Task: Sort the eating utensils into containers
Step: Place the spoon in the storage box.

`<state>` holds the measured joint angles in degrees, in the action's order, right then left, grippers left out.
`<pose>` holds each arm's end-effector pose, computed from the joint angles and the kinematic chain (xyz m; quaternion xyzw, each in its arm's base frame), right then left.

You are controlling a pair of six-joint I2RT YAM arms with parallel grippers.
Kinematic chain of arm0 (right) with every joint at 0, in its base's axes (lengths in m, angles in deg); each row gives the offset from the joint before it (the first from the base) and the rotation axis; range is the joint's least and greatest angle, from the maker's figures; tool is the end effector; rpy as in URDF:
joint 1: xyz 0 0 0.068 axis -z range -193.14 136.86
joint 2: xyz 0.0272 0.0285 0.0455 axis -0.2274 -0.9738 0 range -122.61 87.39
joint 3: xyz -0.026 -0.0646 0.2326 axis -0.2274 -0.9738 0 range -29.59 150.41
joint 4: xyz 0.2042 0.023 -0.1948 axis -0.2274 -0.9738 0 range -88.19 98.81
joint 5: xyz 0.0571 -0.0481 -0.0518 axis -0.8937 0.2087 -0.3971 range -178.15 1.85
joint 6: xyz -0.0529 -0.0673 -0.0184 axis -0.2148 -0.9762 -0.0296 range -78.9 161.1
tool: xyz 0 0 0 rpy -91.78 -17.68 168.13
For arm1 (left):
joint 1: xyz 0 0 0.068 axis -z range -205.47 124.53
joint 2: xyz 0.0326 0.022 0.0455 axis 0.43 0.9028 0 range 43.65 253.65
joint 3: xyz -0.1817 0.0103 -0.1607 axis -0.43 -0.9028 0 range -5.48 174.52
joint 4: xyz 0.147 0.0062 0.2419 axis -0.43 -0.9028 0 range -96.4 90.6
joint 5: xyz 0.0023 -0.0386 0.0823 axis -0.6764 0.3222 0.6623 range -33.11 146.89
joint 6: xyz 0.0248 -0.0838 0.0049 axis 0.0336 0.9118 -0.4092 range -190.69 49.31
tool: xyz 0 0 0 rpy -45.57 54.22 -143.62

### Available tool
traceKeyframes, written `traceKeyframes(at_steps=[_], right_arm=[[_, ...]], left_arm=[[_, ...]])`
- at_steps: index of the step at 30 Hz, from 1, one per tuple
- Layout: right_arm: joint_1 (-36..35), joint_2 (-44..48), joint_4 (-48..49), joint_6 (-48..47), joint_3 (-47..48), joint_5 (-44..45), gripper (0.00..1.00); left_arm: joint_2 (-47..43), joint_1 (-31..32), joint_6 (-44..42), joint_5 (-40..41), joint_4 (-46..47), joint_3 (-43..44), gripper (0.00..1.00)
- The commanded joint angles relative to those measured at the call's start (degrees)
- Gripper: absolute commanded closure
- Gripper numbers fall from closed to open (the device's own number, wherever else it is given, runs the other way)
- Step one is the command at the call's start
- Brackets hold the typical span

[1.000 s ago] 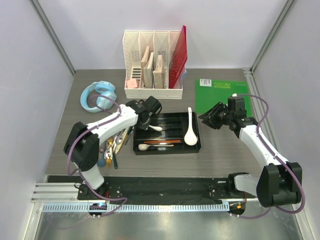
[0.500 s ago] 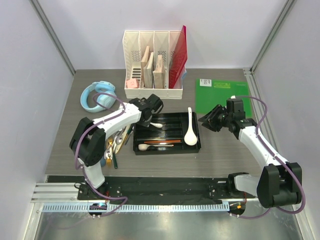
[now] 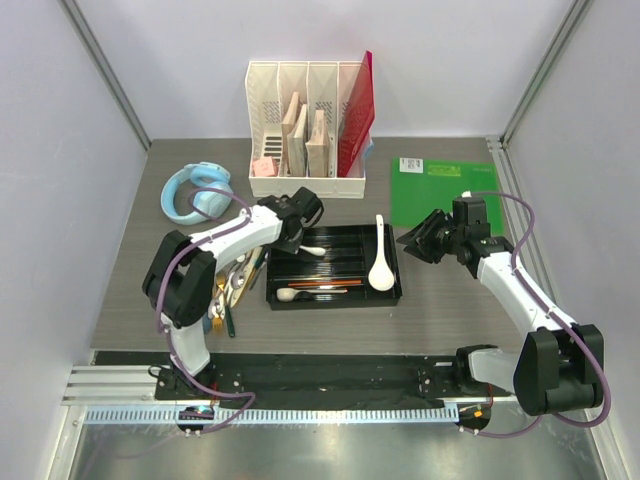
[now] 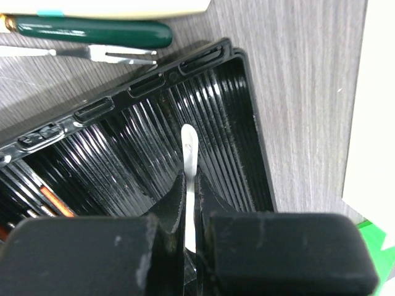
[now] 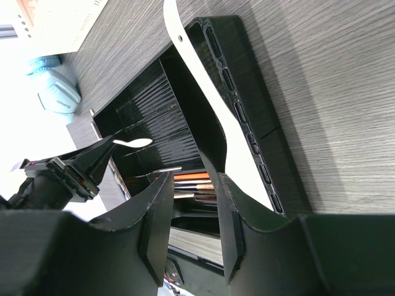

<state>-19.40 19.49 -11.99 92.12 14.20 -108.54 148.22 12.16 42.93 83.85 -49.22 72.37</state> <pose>0.3007 0.0603 0.1710 0.2834 0.8663 0.3244 0.2529 0.3210 -0.2031 0.1326 -0.6161 0.7442 -0.0529 0.2525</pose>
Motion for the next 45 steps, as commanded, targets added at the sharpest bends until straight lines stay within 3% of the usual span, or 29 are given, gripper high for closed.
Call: traceKeyframes(at_steps=[1,10,16,21,25,33,45], right_arm=[[-0.24,-0.21,1.02,-0.93,0.86,1.05,0.60],[-0.15,-0.83,1.11,-1.54,0.68,1.83,0.60],[-0.15,-1.53,1.11,-2.24,0.94,2.80,0.60],[-0.15,-2.76,1.11,-2.77,1.65,2.81,0.60],[-0.15,-3.91,1.20,-2.86,2.26,2.28,0.60],[-0.15,-4.79,1.46,-2.51,2.97,1.75,0.60],[-0.07,-4.26,1.64,-2.25,3.58,1.31,0.60]], left_arm=[[1.42,0.08,20.15,-0.94,1.57,0.81,1.00],[0.02,0.08,15.85,-2.44,3.68,0.03,1.00],[-6.48,0.95,3.81,-8.23,4.91,-4.62,1.00],[-15.53,4.38,6.26,-7.36,5.61,-13.32,1.00],[-17.74,4.47,5.03,-7.45,3.69,-13.86,1.00],[-16.69,5.09,8.37,-6.75,4.47,-15.00,1.00],[-6.94,4.04,6.53,-9.21,7.72,-8.94,1.00]])
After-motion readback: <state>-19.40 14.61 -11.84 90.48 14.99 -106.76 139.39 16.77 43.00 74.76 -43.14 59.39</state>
